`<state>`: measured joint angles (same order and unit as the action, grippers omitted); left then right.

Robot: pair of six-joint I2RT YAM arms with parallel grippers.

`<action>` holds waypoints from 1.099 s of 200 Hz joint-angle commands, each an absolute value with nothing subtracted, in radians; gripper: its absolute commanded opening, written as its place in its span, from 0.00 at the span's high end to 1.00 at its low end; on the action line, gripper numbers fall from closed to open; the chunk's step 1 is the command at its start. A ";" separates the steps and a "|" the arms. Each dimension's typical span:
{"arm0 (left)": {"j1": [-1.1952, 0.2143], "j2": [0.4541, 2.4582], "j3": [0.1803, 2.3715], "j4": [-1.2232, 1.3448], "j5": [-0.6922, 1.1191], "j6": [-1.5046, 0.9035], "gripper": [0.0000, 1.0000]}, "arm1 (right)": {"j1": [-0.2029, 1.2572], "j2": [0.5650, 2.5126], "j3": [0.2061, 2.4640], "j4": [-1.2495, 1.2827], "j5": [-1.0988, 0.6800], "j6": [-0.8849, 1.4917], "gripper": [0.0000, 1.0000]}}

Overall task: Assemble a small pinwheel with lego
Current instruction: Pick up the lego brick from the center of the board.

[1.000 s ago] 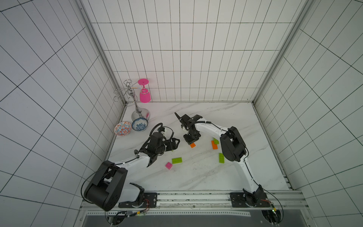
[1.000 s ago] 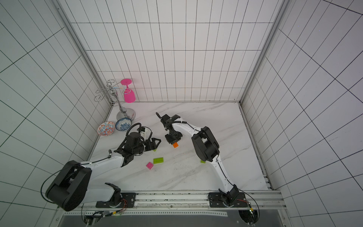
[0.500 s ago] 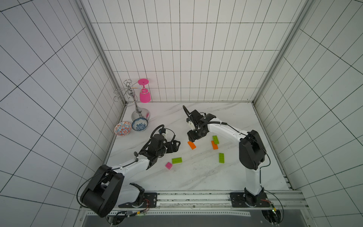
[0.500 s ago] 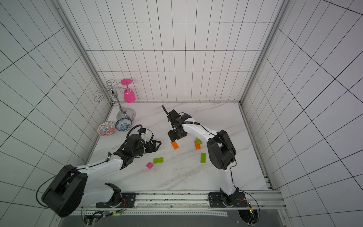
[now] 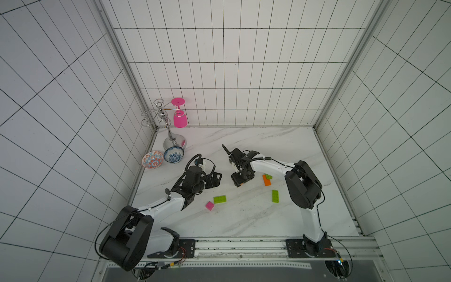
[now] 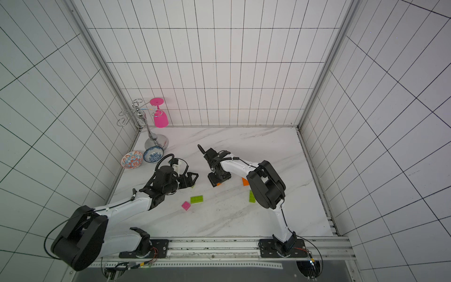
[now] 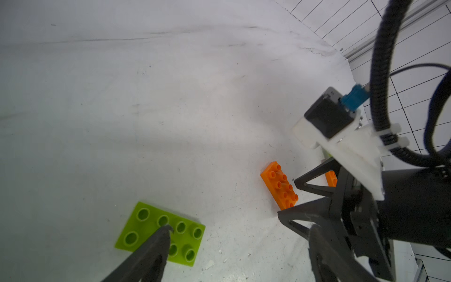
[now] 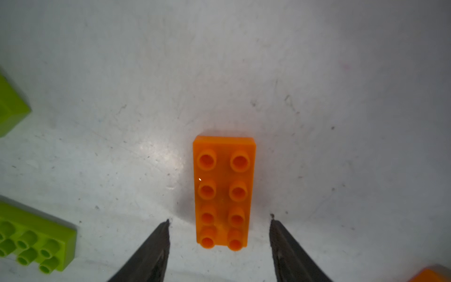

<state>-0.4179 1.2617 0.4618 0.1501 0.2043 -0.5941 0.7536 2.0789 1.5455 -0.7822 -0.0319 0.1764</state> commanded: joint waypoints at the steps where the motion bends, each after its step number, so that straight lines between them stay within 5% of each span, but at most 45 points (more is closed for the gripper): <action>1: -0.425 1.246 0.461 0.150 0.219 -0.575 0.10 | 0.707 1.991 1.545 -0.801 0.072 0.186 0.36; 74: -0.613 1.406 0.583 0.182 0.196 -0.551 0.10 | 0.399 1.813 1.345 -0.798 0.045 0.245 0.43; 220: -0.613 1.453 0.596 0.183 0.205 -0.540 0.10 | 0.384 1.916 1.380 -0.875 0.002 0.200 0.57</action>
